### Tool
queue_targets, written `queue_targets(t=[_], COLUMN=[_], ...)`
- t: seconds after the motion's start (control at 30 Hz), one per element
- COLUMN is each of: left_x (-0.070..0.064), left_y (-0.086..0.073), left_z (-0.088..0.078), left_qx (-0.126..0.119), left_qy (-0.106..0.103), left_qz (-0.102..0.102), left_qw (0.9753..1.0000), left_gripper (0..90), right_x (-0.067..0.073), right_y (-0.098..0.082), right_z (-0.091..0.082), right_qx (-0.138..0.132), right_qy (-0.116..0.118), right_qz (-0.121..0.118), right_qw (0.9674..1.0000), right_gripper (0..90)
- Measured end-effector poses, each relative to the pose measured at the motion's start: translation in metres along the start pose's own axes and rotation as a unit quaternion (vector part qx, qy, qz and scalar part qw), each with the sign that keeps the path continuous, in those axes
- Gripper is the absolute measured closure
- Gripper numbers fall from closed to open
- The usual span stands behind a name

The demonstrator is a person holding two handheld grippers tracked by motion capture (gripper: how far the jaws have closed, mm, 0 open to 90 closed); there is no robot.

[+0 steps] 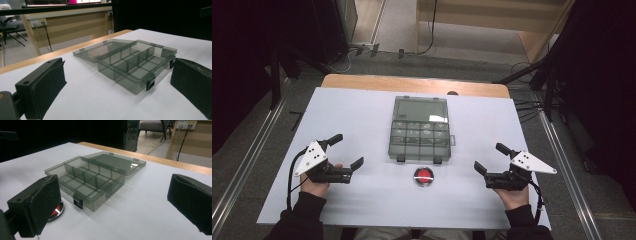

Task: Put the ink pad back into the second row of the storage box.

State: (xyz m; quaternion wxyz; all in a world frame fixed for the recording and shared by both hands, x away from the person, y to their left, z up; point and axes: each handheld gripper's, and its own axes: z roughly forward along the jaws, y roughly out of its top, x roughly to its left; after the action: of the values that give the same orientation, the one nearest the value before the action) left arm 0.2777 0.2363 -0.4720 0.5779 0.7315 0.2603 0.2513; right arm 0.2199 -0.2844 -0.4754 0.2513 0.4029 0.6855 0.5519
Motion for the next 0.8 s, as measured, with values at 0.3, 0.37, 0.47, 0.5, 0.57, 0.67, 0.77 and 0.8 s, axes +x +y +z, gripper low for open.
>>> queue_targets(t=[0.3, 0.37, 0.47, 0.5, 0.57, 0.67, 0.77, 0.8], left_x=[0.001, 0.001, 0.002, 0.002, 0.002, 0.002, 0.001, 0.001], left_y=[0.000, 0.000, 0.000, 0.000, 0.001, 0.001, 0.001, 0.001], left_z=[-0.001, 0.000, 0.000, 0.000, -0.001, -0.002, -0.001, -0.001], left_qx=[-0.005, -0.005, -0.006, -0.010, -0.012, -0.012, -0.012, -0.011], left_qy=[0.000, 0.000, 0.005, 0.007, 0.009, 0.009, 0.007, 0.006], left_qz=[-0.003, -0.002, -0.005, -0.006, -0.006, -0.005, -0.003, -0.002], left_qw=[1.0000, 1.0000, 1.0000, 0.9999, 0.9999, 0.9999, 0.9999, 0.9999], left_gripper=[0.0, 0.0, 0.0, 0.0, 0.0, 0.0, 0.0, 0.0], right_x=[0.002, 0.003, 0.003, 0.004, 0.005, 0.010, 0.018, 0.021], right_y=[-0.001, -0.001, -0.001, -0.001, 0.000, 0.001, 0.005, 0.007], right_z=[0.002, 0.003, 0.003, 0.004, 0.005, 0.009, 0.015, 0.017], right_qx=[0.016, 0.020, 0.026, 0.027, 0.030, 0.038, 0.057, 0.064], right_qy=[-0.003, -0.002, -0.003, -0.003, -0.002, 0.004, 0.009, 0.011], right_qz=[-0.006, -0.007, -0.006, -0.007, -0.010, -0.018, -0.029, -0.033], right_qw=[0.9999, 0.9998, 0.9997, 0.9996, 0.9995, 0.9991, 0.9979, 0.9974], right_gripper=[0.0, 0.0, 0.0, 0.0, 0.0, 0.0, 0.0, 0.0])
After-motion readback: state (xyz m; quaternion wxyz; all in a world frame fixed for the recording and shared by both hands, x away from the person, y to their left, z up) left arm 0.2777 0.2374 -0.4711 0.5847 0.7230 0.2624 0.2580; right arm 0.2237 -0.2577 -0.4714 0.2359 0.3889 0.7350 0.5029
